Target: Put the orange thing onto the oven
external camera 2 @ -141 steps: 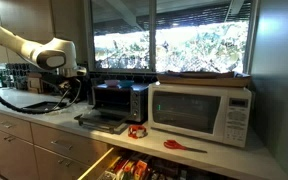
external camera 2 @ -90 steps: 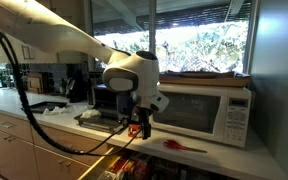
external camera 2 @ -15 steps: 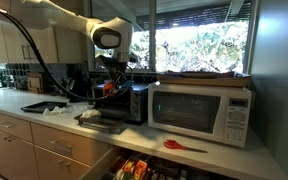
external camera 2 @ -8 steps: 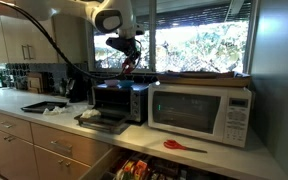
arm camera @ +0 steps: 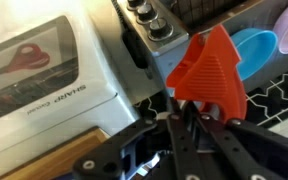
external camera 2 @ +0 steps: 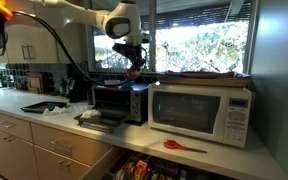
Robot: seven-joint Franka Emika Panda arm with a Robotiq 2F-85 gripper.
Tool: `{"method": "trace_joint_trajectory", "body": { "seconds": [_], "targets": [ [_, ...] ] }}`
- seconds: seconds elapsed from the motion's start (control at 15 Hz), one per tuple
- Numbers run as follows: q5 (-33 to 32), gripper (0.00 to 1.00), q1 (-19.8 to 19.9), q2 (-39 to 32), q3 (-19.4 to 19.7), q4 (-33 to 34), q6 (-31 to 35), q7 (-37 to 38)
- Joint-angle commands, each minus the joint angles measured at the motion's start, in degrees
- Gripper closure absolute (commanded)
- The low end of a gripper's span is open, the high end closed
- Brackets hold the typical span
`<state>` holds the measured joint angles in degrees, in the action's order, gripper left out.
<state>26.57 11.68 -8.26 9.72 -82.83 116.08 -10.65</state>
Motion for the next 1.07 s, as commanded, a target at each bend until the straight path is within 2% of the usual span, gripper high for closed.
{"method": "trace_joint_trajectory", "body": {
  "seconds": [0.0,0.2,0.4,0.47,0.53,0.73,0.8,1.0],
  "targets": [
    [-3.57,0.98,2.11,-9.96,0.26,13.45,-10.4,6.1],
    [-5.77,0.98,2.62,-15.51,-0.82,21.79,-12.99,8.68],
    [-4.87,0.98,3.36,-19.13,-2.15,27.82,-12.66,10.48],
    [-4.15,0.98,3.79,-19.46,-2.68,28.63,-11.93,10.5],
    [-3.94,0.91,2.01,-16.58,-1.16,23.01,-10.07,8.65],
    [-3.94,0.91,2.62,-18.11,-1.76,26.02,-10.07,9.35],
    [-4.14,0.98,2.52,-19.52,-1.82,26.79,-10.29,10.3],
    [-2.71,0.98,2.3,-21.75,-2.62,28.13,-9.88,10.39]
  ]
}}
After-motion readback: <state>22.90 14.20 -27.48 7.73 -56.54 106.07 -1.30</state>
